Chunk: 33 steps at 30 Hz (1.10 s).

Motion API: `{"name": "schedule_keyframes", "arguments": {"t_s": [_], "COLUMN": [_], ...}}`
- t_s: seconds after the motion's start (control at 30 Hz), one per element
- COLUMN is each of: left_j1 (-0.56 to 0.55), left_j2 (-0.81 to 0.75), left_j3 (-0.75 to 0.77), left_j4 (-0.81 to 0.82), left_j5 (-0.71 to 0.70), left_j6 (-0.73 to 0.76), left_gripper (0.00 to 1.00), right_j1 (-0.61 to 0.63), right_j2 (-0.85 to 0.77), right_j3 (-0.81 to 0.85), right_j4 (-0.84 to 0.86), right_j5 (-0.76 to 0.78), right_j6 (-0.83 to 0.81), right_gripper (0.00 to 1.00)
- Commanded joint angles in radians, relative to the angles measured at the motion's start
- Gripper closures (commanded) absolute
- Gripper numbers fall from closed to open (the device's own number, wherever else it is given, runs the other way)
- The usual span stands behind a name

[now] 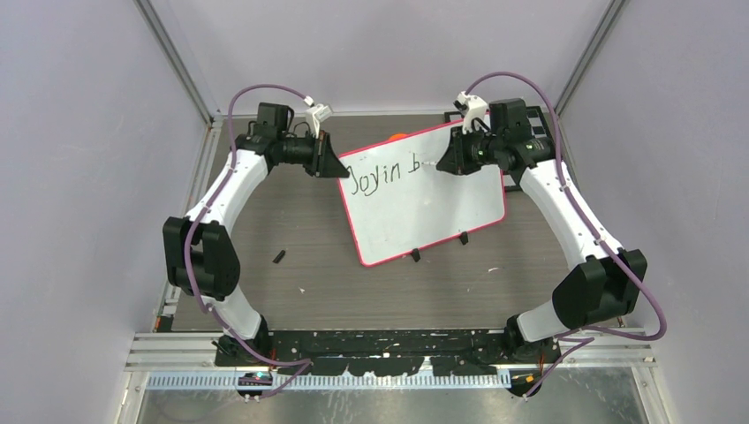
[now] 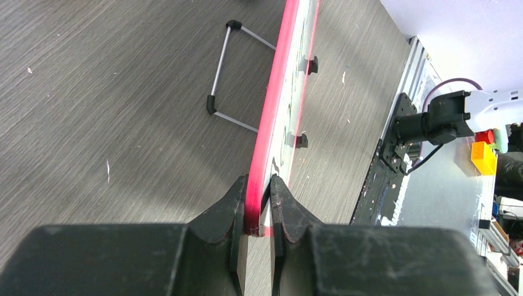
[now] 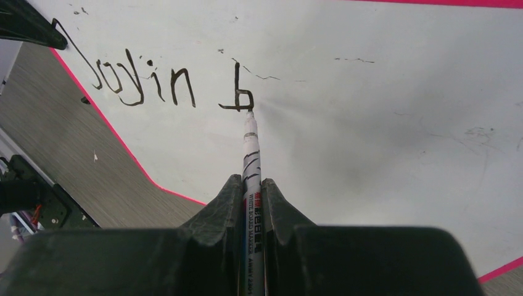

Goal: Write a sentence on the whiteboard

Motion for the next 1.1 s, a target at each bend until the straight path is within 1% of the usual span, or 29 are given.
{"name": "schedule_keyframes", "arguments": {"t_s": [0.0,0.3,0.43,0.73,1.07], "left_j1": [-0.023,-0.032,-0.034,-0.035,-0.036], "left_j2": [0.023,0.015,0.012,0.009,0.002], "left_j3": [0.020,0.014,0.011,0.006,0.000], "left_j4": [-0.030,-0.030,-0.031,-0.029,-0.026], "left_j5": [-0.071,-0.074,-0.075,-0.078,-0.081], "left_j6": [0.083,0.083,0.083,0.085,0.085], "left_gripper": [1.00,1.00,1.00,1.00,1.00], "right_j1": [-0.008,-0.007,-0.004,0.015,0.022], "right_j2": [-0.032,-0.005,0.006,0.033,0.052], "right_j3": [0.041,0.060,0.064,0.067,0.068], "right_j4": [0.015,0.039,0.049,0.026,0.017], "right_j5": [-0.014,0.001,0.031,0.039,0.092], "right_j6": [-0.016,-0.006,-0.003,-0.013,-0.026], "right_gripper": [1.00,1.00,1.00,1.00,1.00]}}
